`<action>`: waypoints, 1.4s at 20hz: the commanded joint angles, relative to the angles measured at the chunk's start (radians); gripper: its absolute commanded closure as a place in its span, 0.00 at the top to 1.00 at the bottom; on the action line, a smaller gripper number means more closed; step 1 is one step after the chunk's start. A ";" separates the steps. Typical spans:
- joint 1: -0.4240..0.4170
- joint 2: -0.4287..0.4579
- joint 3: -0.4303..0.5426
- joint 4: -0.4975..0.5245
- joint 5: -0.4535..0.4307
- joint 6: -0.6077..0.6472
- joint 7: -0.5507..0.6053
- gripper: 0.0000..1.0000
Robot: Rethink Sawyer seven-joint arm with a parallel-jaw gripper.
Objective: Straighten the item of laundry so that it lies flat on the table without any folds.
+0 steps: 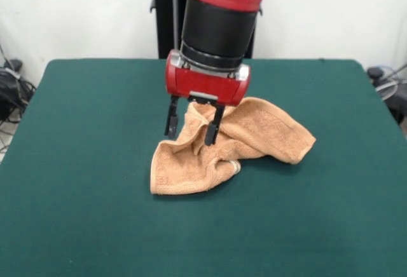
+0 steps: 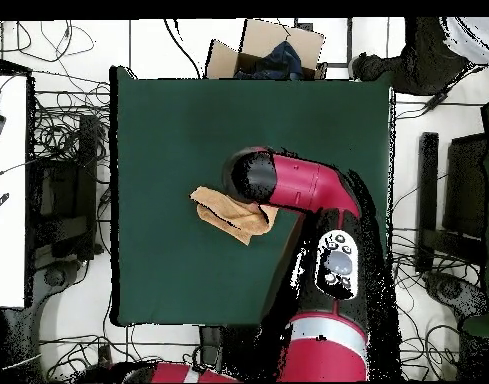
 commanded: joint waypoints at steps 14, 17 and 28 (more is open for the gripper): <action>0.007 0.002 0.070 0.181 0.031 0.156 0.155 1.00; 0.024 -0.012 0.057 0.212 0.048 0.159 0.193 1.00; 0.057 -0.029 0.034 0.316 0.094 0.089 0.261 1.00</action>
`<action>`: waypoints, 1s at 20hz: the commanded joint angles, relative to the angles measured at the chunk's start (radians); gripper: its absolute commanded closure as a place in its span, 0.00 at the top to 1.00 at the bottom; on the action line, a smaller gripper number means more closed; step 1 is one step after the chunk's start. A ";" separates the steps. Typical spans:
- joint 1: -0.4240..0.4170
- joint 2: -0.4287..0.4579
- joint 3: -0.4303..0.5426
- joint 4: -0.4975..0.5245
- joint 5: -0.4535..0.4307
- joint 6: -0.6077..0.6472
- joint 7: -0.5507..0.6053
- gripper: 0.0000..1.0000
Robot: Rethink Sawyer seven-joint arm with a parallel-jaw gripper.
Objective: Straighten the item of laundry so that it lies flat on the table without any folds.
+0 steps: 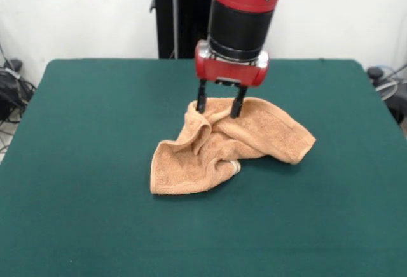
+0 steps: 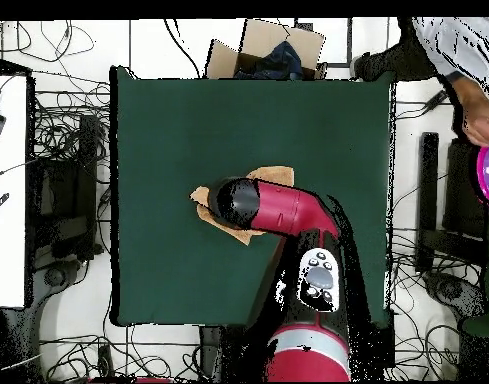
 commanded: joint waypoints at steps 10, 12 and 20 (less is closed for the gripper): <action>-0.016 0.044 0.031 0.198 0.047 -0.139 0.234 1.00; -0.011 0.035 0.017 0.197 0.035 -0.163 0.231 1.00; -0.051 0.073 0.032 0.202 0.009 -0.276 0.196 1.00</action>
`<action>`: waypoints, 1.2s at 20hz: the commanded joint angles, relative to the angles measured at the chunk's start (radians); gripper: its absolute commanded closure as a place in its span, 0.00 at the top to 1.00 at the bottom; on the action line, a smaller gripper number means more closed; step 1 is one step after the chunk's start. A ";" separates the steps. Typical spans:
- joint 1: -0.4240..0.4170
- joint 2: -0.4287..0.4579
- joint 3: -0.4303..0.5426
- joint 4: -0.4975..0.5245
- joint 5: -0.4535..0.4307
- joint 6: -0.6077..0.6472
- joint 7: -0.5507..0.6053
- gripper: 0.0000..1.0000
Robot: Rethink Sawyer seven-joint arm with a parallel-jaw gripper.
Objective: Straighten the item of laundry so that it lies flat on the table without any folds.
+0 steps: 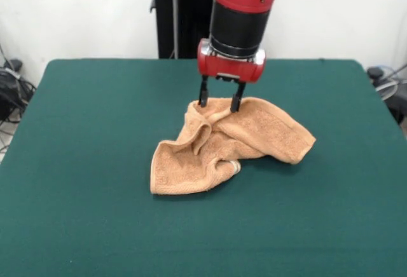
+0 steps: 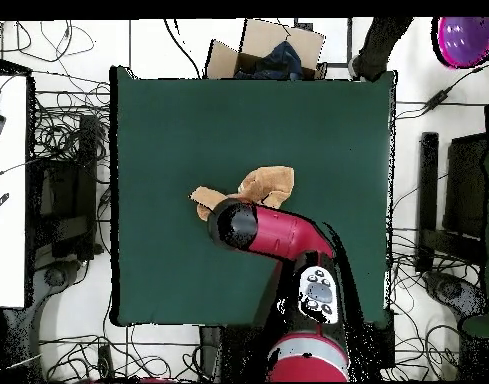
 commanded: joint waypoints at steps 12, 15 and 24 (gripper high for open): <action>-0.076 0.124 0.062 0.090 -0.018 -0.218 0.185 1.00; -0.079 0.138 0.067 0.092 -0.017 -0.239 0.189 1.00; -0.067 0.133 0.087 0.140 0.011 -0.269 0.229 1.00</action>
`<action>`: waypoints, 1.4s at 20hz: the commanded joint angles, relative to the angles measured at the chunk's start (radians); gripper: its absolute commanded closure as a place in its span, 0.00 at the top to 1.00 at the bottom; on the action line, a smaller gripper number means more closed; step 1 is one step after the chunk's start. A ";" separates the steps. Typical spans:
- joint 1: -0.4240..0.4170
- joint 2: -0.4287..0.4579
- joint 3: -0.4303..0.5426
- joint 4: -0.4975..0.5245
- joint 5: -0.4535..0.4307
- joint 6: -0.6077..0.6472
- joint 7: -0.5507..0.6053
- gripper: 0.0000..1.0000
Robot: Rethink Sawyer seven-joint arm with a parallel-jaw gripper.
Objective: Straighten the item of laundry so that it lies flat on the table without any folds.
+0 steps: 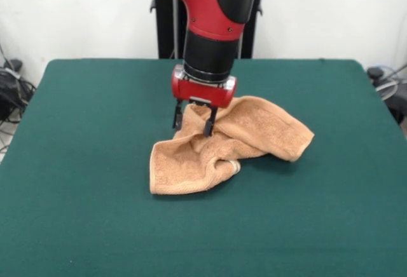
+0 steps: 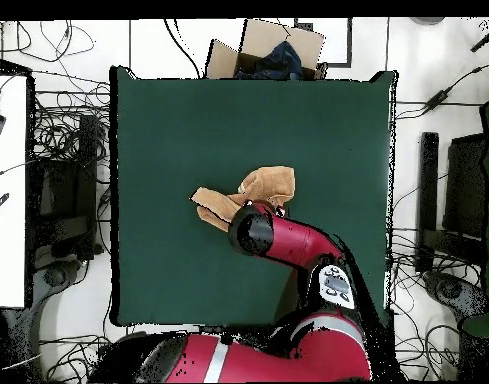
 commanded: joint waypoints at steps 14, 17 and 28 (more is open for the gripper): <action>0.004 0.048 0.088 0.129 0.042 -0.096 0.252 1.00; 0.001 0.061 0.088 0.126 0.039 -0.112 0.250 1.00; -0.036 0.117 0.090 0.105 0.017 -0.187 0.234 1.00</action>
